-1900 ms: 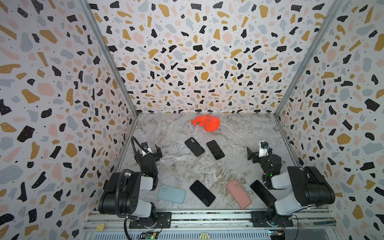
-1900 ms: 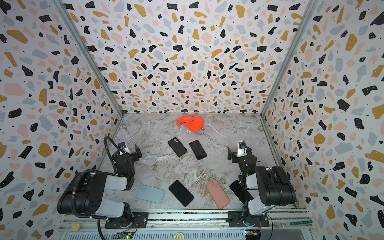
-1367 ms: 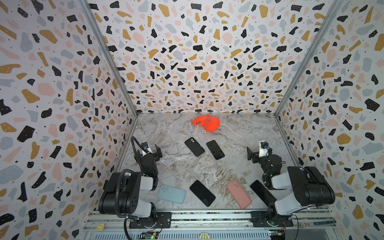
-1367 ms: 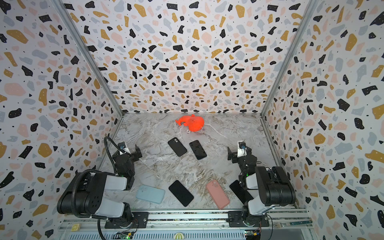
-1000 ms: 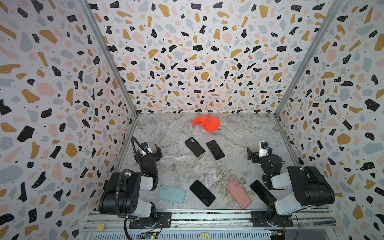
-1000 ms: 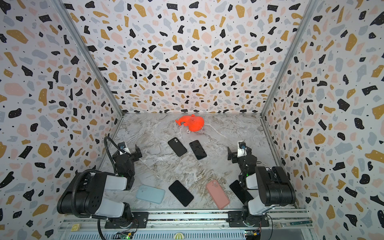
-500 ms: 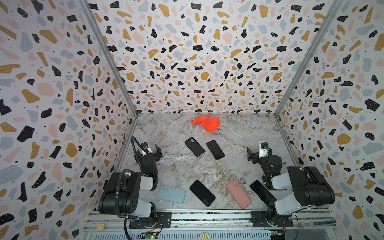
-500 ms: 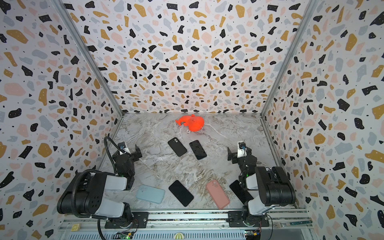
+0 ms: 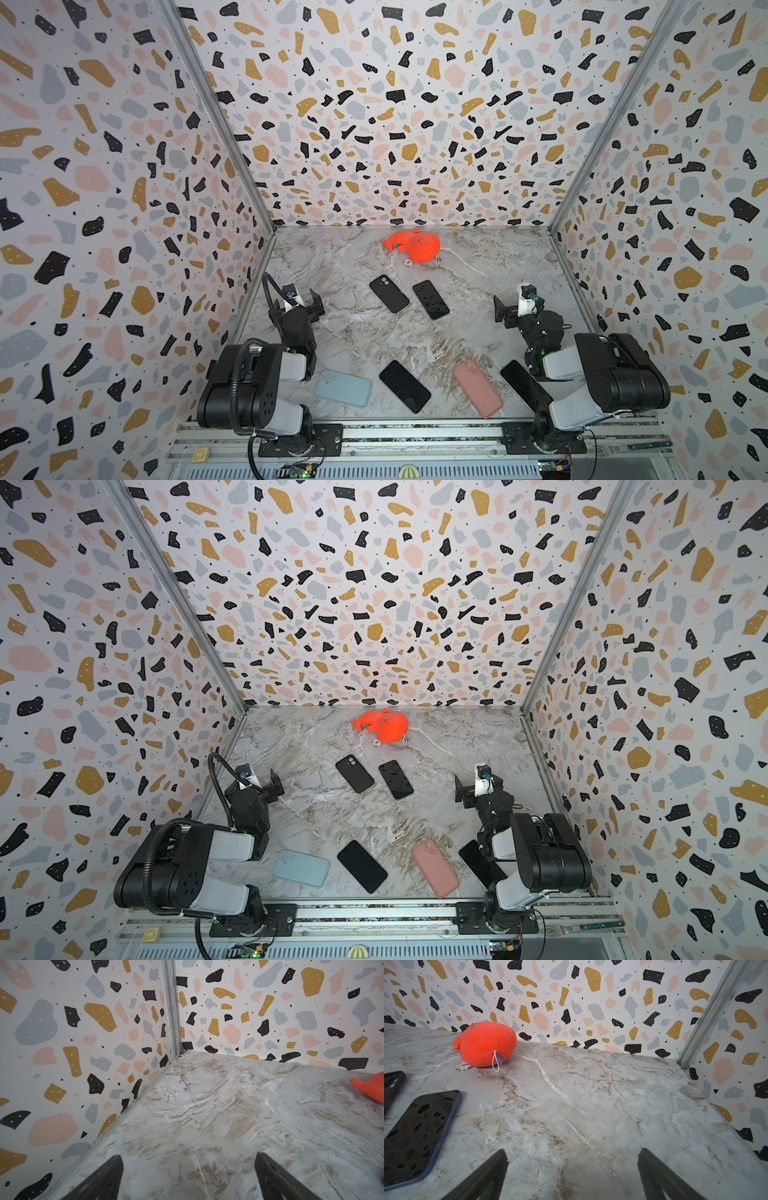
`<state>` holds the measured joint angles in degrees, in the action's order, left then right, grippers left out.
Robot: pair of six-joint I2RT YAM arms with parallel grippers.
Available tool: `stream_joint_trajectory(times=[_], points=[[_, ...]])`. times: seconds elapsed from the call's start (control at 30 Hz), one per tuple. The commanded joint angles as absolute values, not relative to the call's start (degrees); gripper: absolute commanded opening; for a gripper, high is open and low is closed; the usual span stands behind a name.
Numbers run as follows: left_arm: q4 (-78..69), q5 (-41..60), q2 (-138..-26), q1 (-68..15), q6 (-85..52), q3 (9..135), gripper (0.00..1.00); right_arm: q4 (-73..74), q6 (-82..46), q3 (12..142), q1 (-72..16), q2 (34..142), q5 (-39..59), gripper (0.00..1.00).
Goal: Put the phone into the phone case
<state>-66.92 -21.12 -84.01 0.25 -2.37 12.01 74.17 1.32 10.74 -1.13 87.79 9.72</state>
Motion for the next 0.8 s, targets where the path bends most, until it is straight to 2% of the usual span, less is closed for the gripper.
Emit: stream_joint_trajectory(times=[0.0,0.2,0.3,0.4,0.47,0.6,0.77], points=[[-69.46,-22.06,-83.29,0.09,-2.68,11.95,1.0,75.67,0.88,10.9,-0.98,86.82,10.1,0.99],[-68.87,-21.37,-82.28,0.09,-2.46,12.05,1.0,75.67,1.16,10.69,-1.35,86.53,9.14,0.99],[-58.03,-20.92,-79.12,0.0,-2.31,16.37,1.0,78.24,1.08,9.58,-1.78,85.97,7.75,0.99],[-42.19,-30.2,-78.58,-0.51,-6.39,23.38,1.0,78.65,0.71,8.02,-2.14,82.9,5.91,0.99],[-37.91,-32.68,-78.57,-0.57,-7.97,25.47,1.0,70.83,0.2,9.02,-2.62,77.67,3.05,0.99],[-39.47,-32.03,-73.49,-1.16,-12.76,24.08,1.0,51.61,-4.37,15.5,-3.24,68.06,2.28,0.99],[-18.27,-31.31,-74.59,-3.93,-25.79,35.82,1.0,40.59,-14.11,19.69,-9.36,61.21,2.43,0.99]])
